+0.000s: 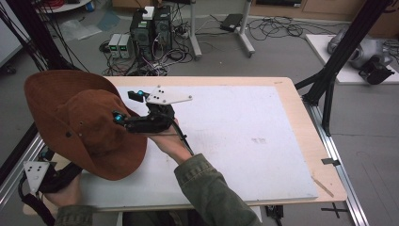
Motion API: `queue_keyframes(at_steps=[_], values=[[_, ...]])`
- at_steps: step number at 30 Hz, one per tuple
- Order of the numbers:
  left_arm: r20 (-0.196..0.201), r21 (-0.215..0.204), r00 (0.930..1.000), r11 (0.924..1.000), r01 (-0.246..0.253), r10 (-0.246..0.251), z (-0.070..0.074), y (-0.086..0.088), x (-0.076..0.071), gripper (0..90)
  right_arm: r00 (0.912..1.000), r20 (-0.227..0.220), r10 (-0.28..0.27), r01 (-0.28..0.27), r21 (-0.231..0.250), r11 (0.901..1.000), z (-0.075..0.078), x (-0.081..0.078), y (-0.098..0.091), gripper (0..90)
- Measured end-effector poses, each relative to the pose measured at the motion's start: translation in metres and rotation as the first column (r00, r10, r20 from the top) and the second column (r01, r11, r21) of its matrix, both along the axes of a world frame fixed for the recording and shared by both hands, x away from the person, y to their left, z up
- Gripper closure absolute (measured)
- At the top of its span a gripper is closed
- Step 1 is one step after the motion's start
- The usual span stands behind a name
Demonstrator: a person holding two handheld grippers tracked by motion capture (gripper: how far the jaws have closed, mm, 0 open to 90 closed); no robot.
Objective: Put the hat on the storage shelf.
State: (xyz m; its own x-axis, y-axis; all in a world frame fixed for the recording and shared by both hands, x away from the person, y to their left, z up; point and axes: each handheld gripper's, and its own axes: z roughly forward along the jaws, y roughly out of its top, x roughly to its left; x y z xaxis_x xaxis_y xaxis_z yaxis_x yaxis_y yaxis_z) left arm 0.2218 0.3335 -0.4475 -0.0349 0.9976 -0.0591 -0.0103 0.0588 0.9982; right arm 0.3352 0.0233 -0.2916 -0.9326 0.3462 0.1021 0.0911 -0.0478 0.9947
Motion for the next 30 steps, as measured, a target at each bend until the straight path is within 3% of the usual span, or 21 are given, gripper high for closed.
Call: queue_keyframes(at_steps=[3, 4, 12, 13, 16, 17, 18, 19, 21, 22, 23, 24, 25, 27, 28, 29, 30], values=[[0.0, 0.001, 1.0, 1.0, -0.001, 0.001, 0.0, 0.0, 0.0, 14.9, 0.9998, -0.005, -0.021, 0.021, -0.013, 0.9997, 0.0, 0.0, -0.003, 18.7], [0.0, 0.0, 1.0, 1.0, -0.002, 0.002, 0.0, 0.0, 0.0, 14.9, 0.9982, -0.01, -0.059, 0.059, -0.034, 0.9977, -0.001, 0.0, -0.008, 11.6], [0.001, 0.007, 1.0, 1.0, -0.003, 0.003, 0.001, -0.001, 0.0, 14.9, 0.9866, -0.012, -0.163, 0.162, -0.055, 0.9852, -0.009, 0.001, -0.037, 8.2], [0.001, 0.009, 1.0, 1.0, -0.003, 0.003, 0.001, -0.001, 0.0, 14.9, 0.9782, -0.021, -0.207, 0.205, -0.061, 0.9769, -0.012, 0.002, -0.045, 2.9], [-0.001, 0.013, 1.0, 0.9999, -0.001, 0.001, 0.001, -0.002, 0.0, 14.9, 0.9712, -0.02, -0.238, 0.236, -0.06, 0.9699, -0.014, 0.002, -0.054, 2.9], [-0.001, 0.013, 1.0, 0.9999, -0.001, 0.001, 0.001, -0.002, 0.0, 14.9, 0.9631, -0.016, -0.269, 0.267, -0.062, 0.9616, -0.016, 0.002, -0.063, 2.9], [0.001, 0.014, 1.0, 0.9999, -0.002, 0.002, 0.001, -0.002, 0.0, 14.9, 0.9631, -0.016, -0.269, 0.267, -0.062, 0.9616, -0.016, 0.002, -0.063, 2.9], [0.0, 0.014, 1.0, 0.9999, -0.001, 0.001, 0.001, -0.002, 0.0, 14.8, 0.9548, -0.024, -0.296, 0.295, -0.061, 0.9537, -0.018, 0.002, -0.072, 2.9], [-0.001, 0.017, 1.0, 0.9999, 0.0, 0.0, 0.001, -0.003, 0.0, 14.9, 0.9513, -0.025, -0.307, 0.305, -0.059, 0.9504, -0.019, 0.003, -0.076, 2.9], [-0.001, 0.017, 1.0, 0.9999, 0.001, -0.001, 0.001, -0.003, 0.0, 14.9, 0.9412, -0.022, -0.337, 0.336, -0.057, 0.9403, -0.02, 0.002, -0.085, 2.8], [-0.001, 0.018, 1.0, 0.9998, 0.003, -0.003, 0.001, -0.003, 0.0, 14.9, 0.9412, -0.022, -0.337, 0.336, -0.057, 0.9403, -0.02, 0.002, -0.085, 2.8], [-0.002, 0.019, 1.0, 0.9998, 0.001, -0.001, 0.001, -0.003, 0.0, 14.9, 0.9271, -0.011, -0.375, 0.373, -0.065, 0.9254, -0.022, 0.001, -0.095, 2.8], [-0.003, 0.021, 1.0, 0.9998, 0.001, -0.001, 0.001, -0.003, 0.0, 14.9, 0.9271, -0.011, -0.375, 0.373, -0.065, 0.9254, -0.022, 0.001, -0.095, 2.8], [-0.001, 0.019, 1.0, 0.9998, 0.0, 0.0, 0.001, -0.003, 0.0, 14.9, 0.909, 0.003, -0.417, 0.416, -0.062, 0.9072, -0.025, 0.0, -0.108, 2.8], [-0.001, 0.02, 1.0, 0.9998, 0.0, 0.0, 0.001, -0.003, 0.0, 14.9, 0.909, 0.003, -0.417, 0.416, -0.062, 0.9072, -0.025, 0.0, -0.108, 2.8], [-0.002, 0.02, 1.0, 0.9998, -0.001, 0.001, 0.001, -0.003, -0.001, 14.9, 0.8945, 0.006, -0.447, 0.447, -0.06, 0.8928, -0.027, -0.001, -0.118, 2.8], [-0.002, 0.021, 1.0, 0.9998, 0.0, 0.0, 0.001, -0.003, -0.001, 14.9, 0.8896, 0.005, -0.457, 0.456, -0.06, 0.8878, -0.027, -0.001, -0.121, 2.8]])
